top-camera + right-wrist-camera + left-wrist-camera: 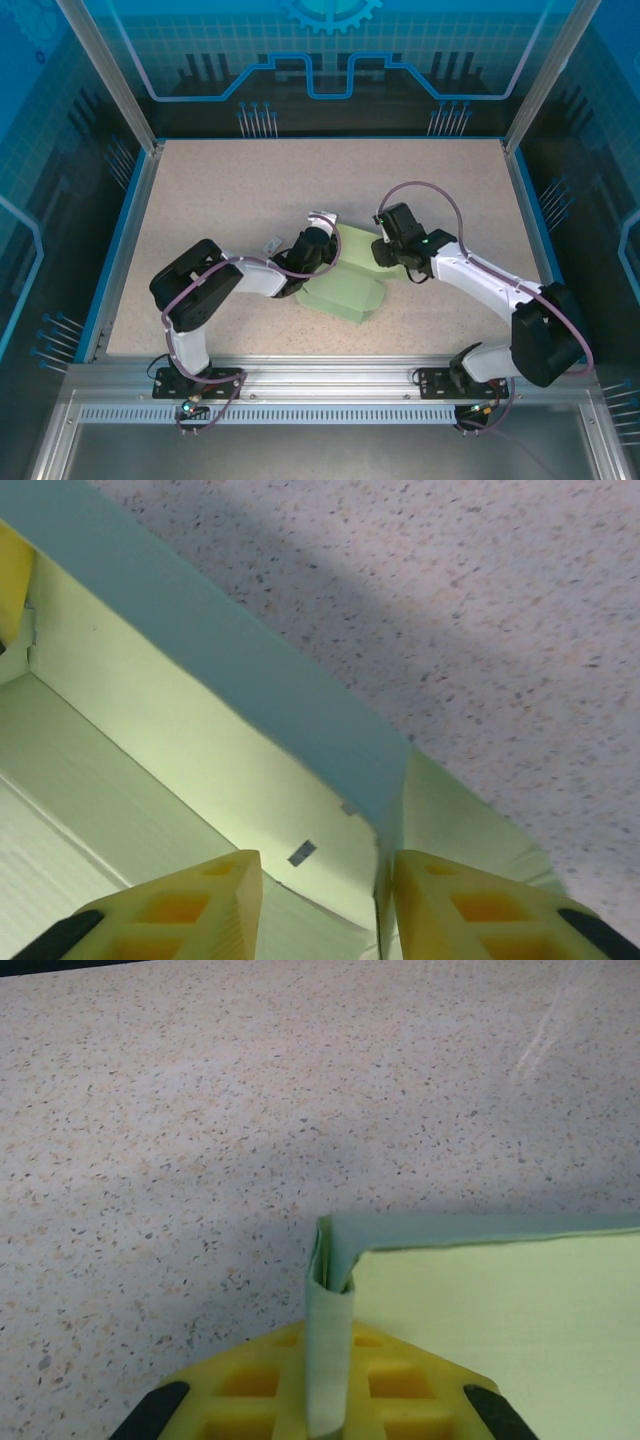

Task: Fold the paper box

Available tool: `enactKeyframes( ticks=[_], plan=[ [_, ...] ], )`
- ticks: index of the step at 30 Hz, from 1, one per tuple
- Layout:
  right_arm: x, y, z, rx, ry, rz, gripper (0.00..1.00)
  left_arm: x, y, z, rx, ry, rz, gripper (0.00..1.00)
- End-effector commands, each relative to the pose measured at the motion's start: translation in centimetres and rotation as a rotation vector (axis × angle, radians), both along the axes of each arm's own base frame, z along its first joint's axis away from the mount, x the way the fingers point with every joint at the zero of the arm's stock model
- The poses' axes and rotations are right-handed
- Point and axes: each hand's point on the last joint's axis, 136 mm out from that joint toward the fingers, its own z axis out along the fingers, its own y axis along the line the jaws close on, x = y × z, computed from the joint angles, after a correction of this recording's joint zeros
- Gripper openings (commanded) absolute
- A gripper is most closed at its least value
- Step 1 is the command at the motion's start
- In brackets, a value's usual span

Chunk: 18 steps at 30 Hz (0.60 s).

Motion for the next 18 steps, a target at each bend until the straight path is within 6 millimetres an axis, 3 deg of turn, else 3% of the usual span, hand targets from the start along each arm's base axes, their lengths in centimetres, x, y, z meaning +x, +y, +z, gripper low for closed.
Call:
enactKeyframes(
  ticks=[1, 2, 11, 18],
  plan=[
    [0.8, 2.2, 0.2, 0.128, -0.02, -0.03, 0.37, 0.3, 0.0, 2.2, -0.04, -0.026, 0.048, 0.1],
    [0.6, 2.4, -0.4, 0.147, -0.011, -0.037, 0.35, 0.3, 0.0, 2.2, -0.036, -0.023, 0.051, 0.1],
    [2.0, 3.9, 0.5, 0.321, -0.072, -0.079, 0.32, 0.2, 0.1, 2.0, -0.029, -0.021, 0.066, 0.1],
    [-0.1, 1.5, -0.7, 0.233, -0.026, -0.089, 0.38, 0.1, 0.7, 2.0, -0.017, -0.028, 0.087, 0.1]
  ],
)
